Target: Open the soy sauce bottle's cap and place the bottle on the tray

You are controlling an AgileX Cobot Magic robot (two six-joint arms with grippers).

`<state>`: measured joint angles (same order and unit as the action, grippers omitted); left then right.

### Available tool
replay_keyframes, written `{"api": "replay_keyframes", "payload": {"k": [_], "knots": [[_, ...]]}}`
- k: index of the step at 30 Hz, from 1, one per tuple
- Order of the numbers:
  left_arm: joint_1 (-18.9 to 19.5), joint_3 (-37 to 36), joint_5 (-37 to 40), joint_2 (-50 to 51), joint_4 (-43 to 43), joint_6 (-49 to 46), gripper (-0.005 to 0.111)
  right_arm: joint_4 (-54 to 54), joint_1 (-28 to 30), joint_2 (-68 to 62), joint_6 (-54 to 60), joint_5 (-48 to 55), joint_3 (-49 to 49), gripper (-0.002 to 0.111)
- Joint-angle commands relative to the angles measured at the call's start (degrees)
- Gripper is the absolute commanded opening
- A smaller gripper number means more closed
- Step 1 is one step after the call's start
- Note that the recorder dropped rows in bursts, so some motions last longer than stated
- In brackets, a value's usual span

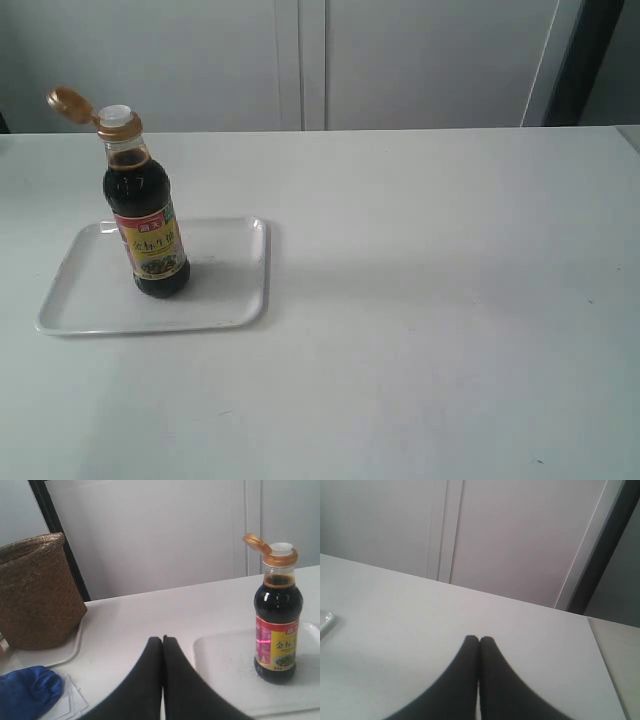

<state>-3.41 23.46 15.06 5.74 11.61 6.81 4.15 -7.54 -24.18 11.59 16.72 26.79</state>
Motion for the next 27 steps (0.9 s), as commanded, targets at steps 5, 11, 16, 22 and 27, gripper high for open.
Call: {"api": "replay_keyframes", "payload": {"k": [5, 11, 16, 22, 27], "knots": [[-0.1, -2.93, -1.49, -0.44, -7.81, -3.13, 0.0, 0.35, 0.12, 0.22, -0.43, -0.55, -0.25, 0.0], [-0.1, -6.99, -1.93, -1.65, -9.26, -3.13, 0.0, 0.35, 0.12, 0.22, -0.43, -0.55, -0.25, 0.0], [-0.1, -11.64, -1.93, -4.83, -11.15, -3.13, 0.0, 0.35, 0.12, 0.22, -0.43, -0.55, -0.25, 0.0], [-0.02, -16.19, -2.23, -5.74, -12.81, -3.13, 0.0, 0.35, 0.12, 0.22, -0.43, -0.55, -0.25, 0.0], [-0.02, -18.27, -1.99, -5.74, -13.36, -3.13, 0.0, 0.35, 0.12, 0.22, -0.43, -0.55, -0.25, 0.0]]}}
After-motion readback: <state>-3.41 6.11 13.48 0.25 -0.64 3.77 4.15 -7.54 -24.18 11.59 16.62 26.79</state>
